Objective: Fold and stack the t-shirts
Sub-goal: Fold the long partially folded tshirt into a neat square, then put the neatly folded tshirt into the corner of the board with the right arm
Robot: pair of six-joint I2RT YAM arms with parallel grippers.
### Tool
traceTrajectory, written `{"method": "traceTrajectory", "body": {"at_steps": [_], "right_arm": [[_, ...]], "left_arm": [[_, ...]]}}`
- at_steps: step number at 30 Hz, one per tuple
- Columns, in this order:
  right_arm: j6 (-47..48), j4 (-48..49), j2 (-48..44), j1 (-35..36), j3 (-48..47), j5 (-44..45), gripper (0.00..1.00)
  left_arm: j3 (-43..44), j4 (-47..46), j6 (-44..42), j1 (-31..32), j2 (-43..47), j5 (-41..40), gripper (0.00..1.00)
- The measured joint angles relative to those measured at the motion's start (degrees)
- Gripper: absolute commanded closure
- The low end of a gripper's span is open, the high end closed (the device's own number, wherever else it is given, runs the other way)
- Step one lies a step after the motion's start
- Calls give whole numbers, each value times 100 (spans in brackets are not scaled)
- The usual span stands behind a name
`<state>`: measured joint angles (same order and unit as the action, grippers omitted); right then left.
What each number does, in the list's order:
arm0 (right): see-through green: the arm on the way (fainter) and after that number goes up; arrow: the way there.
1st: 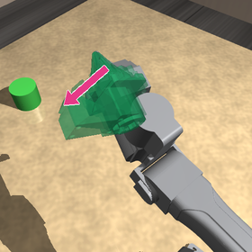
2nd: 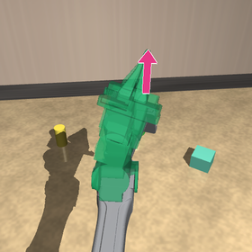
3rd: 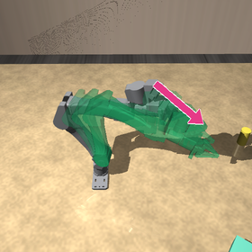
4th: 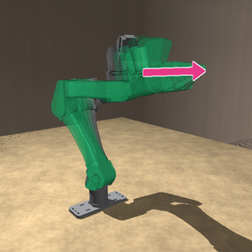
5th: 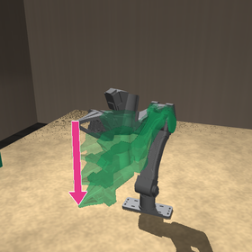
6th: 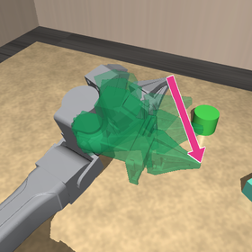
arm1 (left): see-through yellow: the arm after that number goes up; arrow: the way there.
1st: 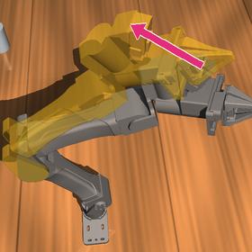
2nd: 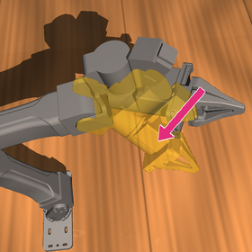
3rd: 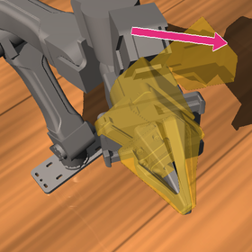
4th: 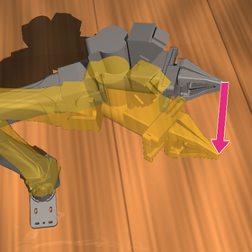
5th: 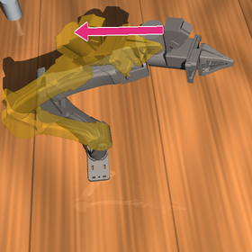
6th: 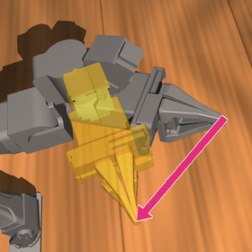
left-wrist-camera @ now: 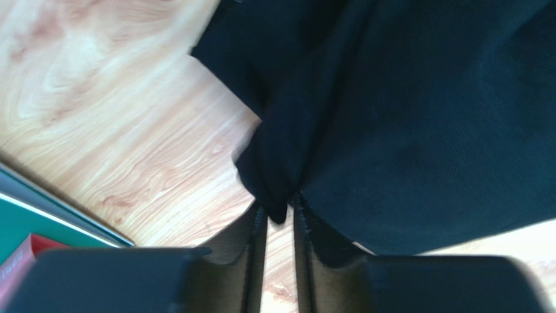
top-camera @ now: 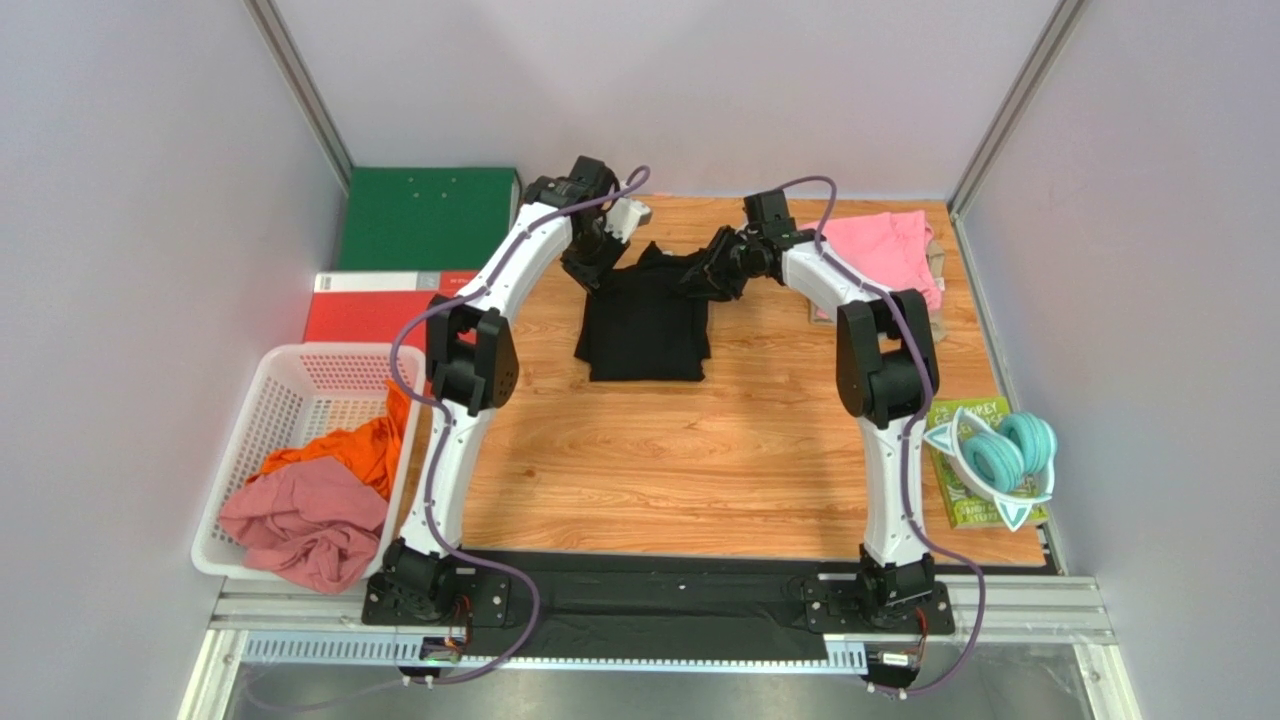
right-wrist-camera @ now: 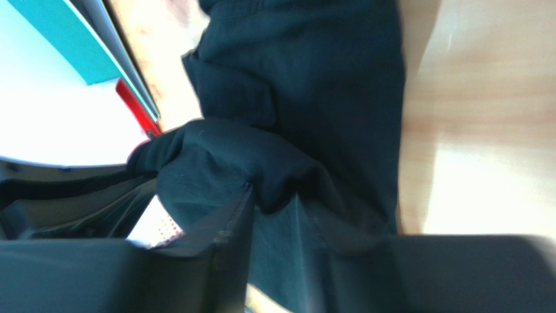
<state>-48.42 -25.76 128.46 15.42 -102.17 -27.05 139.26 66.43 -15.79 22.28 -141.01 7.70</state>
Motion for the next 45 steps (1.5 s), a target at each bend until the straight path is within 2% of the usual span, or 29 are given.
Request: {"method": "traceTrajectory", "body": {"at_steps": [3,5,10,13,16,18,22,25,30,36,45], "right_arm": [[81,-133,431,-26,-546,15,32],[153,-278,614,-37,-798,55,28],[385,-629,605,-63,-999,313,17],[603,-885,376,-63,-992,632,13],[798,-1040,-74,-68,-920,857,9],[848,-1051,-468,-55,-831,802,1],[857,-822,-951,33,-802,129,0],[754,-496,-846,254,-802,-507,0],[389,-79,380,527,-1362,-1641,0],[81,-48,1919,424,-2380,-2214,0],[33,68,2135,7,-2566,-2750,0]], "left_arm": [[11,-136,164,-57,0,-90,38],[9,-210,286,-151,0,-48,27],[-369,-376,485,-573,409,179,18],[-911,-431,509,-841,1113,332,16],[-1617,-496,509,-1082,2201,608,16],[-1956,-525,503,-1152,2889,815,15],[-2986,-619,463,-1165,4433,1224,14],[-3401,-584,411,-1161,5187,1460,14],[-3897,-492,278,-1165,5554,1665,14],[-4522,-240,133,-1174,5584,1794,14],[-5357,-55,-109,-1178,6306,1945,14]]}}
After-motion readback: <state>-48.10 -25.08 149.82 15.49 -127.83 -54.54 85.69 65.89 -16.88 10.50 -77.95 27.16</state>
